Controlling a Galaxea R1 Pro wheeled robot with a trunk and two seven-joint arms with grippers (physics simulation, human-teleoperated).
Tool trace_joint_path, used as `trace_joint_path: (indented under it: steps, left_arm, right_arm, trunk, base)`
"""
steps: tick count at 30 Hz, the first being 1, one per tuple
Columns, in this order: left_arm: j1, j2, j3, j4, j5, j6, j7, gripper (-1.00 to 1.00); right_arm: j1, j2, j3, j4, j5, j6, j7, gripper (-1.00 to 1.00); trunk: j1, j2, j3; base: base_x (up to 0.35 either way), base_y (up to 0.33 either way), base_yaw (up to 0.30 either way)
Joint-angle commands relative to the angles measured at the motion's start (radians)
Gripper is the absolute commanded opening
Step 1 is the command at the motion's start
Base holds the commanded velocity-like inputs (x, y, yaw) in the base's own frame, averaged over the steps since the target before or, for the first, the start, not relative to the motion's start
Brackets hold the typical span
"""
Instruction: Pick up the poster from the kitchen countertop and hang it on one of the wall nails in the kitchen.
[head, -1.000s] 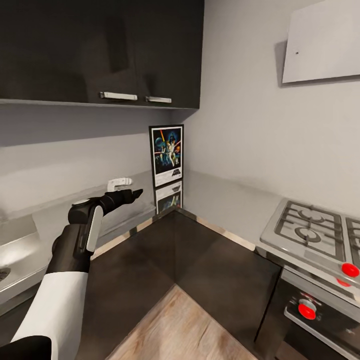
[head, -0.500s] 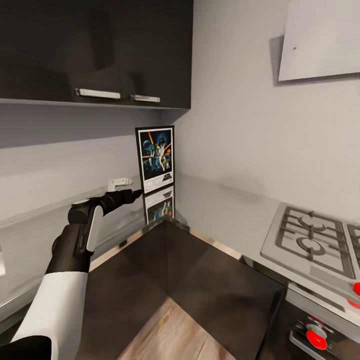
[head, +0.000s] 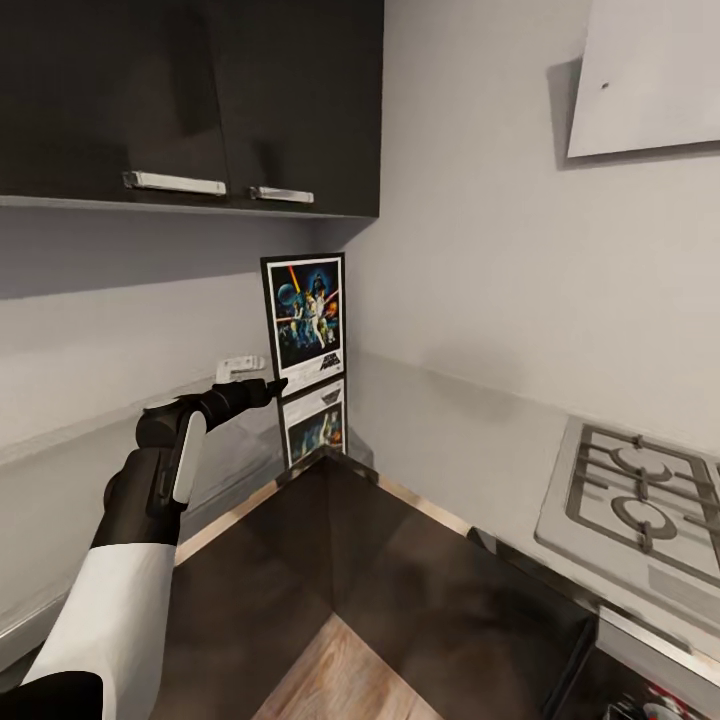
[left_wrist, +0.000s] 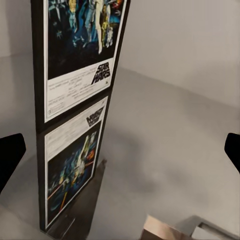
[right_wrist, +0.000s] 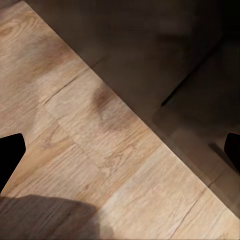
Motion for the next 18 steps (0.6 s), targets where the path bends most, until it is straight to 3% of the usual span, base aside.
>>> trace_joint_path:
  steps: [1, 18]
  left_arm:
    - [-0.001, -0.001, 0.003, -0.001, 0.005, 0.007, -0.002, 1.00]
    - [-0.001, -0.001, 0.004, 0.001, 0.005, 0.007, -0.002, 1.00]
  right_arm:
    - [-0.001, 0.000, 0.001, 0.001, 0.009, -0.002, -0.007, 1.00]
    - [-0.001, 0.006, 0.001, 0.003, 0.009, 0.000, -0.007, 1.00]
  trunk:
    - [0.000, -0.001, -0.001]
    - [0.000, -0.001, -0.001]
  base:
    - [0.043, 0.004, -0.001]
    - [0.061, 0.000, 0.000]
